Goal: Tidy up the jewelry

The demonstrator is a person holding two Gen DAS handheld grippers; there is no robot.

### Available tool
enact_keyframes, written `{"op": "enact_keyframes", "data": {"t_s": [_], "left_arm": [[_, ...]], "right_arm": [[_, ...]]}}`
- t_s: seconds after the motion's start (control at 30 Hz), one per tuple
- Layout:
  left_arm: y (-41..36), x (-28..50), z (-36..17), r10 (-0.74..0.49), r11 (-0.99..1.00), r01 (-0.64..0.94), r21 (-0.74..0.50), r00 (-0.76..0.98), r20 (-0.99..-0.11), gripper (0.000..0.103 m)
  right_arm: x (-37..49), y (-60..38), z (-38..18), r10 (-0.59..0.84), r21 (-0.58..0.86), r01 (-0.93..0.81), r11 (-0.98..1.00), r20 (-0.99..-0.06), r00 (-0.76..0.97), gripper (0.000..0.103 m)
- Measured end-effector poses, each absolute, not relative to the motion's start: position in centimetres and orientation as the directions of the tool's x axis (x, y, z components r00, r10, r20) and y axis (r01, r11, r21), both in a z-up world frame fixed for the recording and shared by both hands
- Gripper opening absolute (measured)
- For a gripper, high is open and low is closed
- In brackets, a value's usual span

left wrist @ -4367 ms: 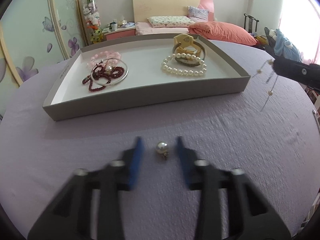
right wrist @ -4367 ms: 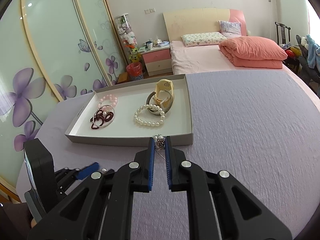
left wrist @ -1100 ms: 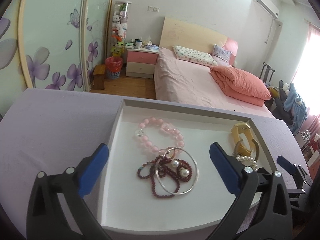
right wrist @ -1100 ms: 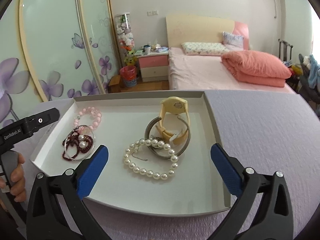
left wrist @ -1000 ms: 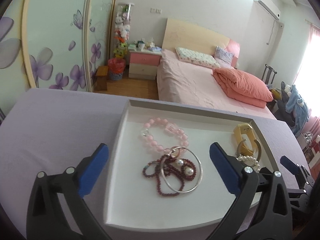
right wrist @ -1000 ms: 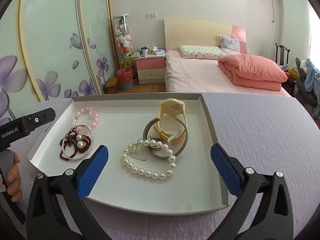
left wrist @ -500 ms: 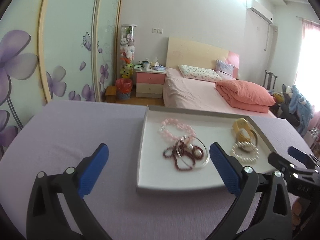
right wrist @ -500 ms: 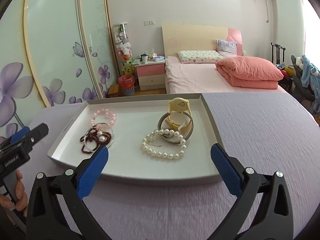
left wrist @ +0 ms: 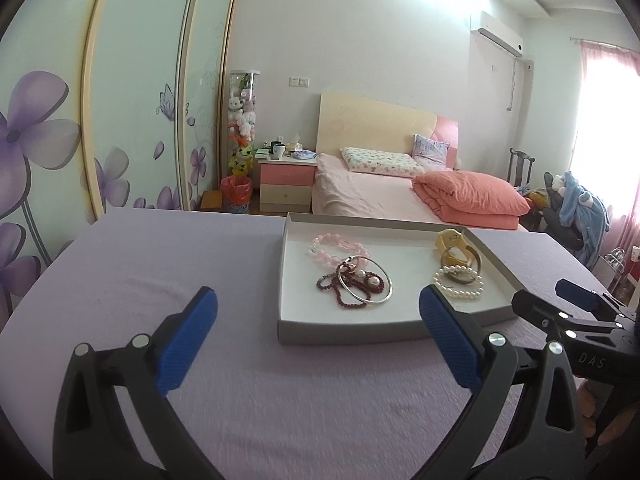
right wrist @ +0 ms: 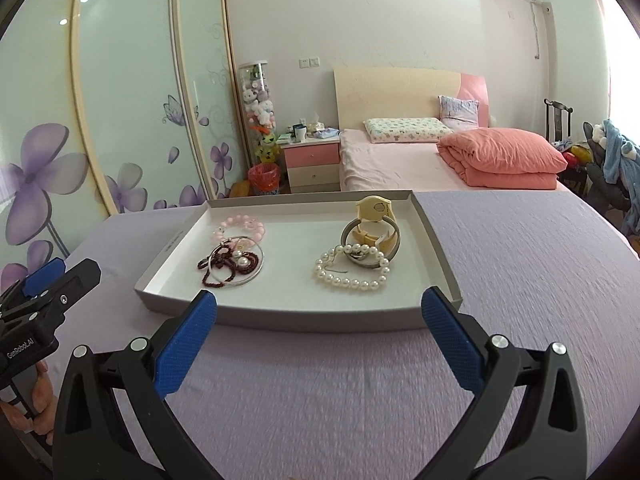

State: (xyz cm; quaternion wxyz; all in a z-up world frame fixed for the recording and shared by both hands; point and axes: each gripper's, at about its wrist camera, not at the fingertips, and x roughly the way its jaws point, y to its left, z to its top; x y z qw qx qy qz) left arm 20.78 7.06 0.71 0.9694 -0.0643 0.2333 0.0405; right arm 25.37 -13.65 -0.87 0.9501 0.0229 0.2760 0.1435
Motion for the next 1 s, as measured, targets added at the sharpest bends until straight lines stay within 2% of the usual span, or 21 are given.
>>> {"op": "enact_keyframes", "data": {"t_s": [1.0], "left_arm": [[5.6, 18.7, -0.2, -0.002, 0.991, -0.06, -0.118, 0.885, -0.466, 0.101]], "right_arm": [[22.9, -14.1, -0.9, 0.297, 0.117, -0.276, 0.954, -0.504, 0.811, 0.102]]}}
